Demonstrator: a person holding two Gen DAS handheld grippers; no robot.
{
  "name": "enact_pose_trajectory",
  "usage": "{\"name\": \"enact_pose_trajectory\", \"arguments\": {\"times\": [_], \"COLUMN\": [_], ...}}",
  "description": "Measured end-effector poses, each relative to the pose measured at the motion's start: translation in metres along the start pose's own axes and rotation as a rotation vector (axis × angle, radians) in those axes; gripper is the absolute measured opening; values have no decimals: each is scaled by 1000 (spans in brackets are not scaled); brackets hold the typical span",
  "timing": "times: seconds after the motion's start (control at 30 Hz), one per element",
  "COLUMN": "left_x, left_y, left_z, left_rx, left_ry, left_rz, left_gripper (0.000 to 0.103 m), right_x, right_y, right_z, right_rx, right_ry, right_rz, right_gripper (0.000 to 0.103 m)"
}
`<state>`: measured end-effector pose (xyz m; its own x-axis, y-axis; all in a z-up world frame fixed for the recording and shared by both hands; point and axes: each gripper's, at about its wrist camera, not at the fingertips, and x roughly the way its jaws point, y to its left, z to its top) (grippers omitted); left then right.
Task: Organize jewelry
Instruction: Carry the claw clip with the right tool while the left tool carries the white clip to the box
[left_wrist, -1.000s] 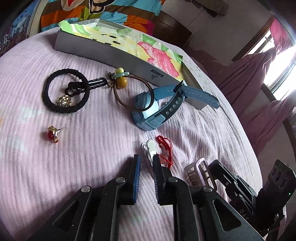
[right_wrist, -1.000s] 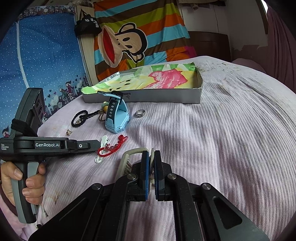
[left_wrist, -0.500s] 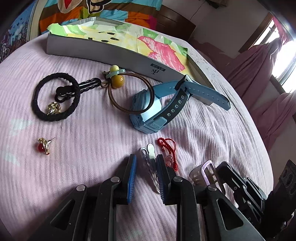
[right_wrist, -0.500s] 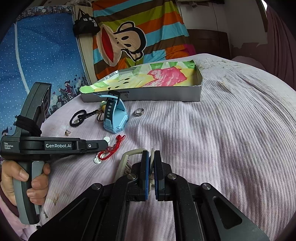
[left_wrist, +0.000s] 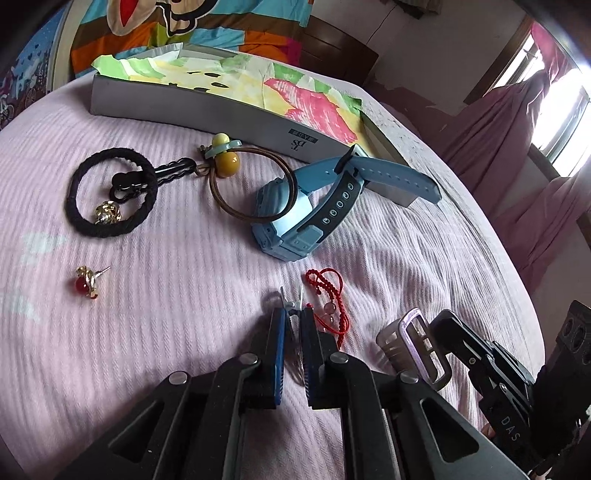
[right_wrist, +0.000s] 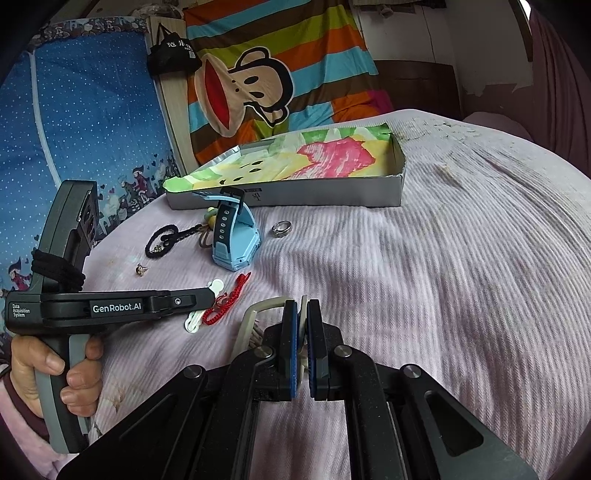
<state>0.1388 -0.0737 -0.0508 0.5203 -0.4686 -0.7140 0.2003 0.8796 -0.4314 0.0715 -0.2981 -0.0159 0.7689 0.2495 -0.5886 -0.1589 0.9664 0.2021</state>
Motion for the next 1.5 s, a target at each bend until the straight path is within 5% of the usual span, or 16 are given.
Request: {"name": "enact_pose_trajectory", "arguments": {"times": [0.4,0.7,1.03,1.5], "left_x": [-49,-69,-21,15], "left_y": [-1,-3,29,31], "left_z": [5,61,133,142], "left_rx": [33,36,-27,28], "left_ry": [-169,-302,-259,-194], "left_rz": [-5,49,68,161], "left_gripper": [8,8,8,8], "right_x": [-2,18,80,133], "right_y": [12,8,-10,-23], "right_z": [24,102,137,123], "right_rx": [-62,-33,0,37], "right_ry": [-94,-237,-176,-101], "right_rz": [35,63,51,56], "right_gripper": [4,4,4,5]}}
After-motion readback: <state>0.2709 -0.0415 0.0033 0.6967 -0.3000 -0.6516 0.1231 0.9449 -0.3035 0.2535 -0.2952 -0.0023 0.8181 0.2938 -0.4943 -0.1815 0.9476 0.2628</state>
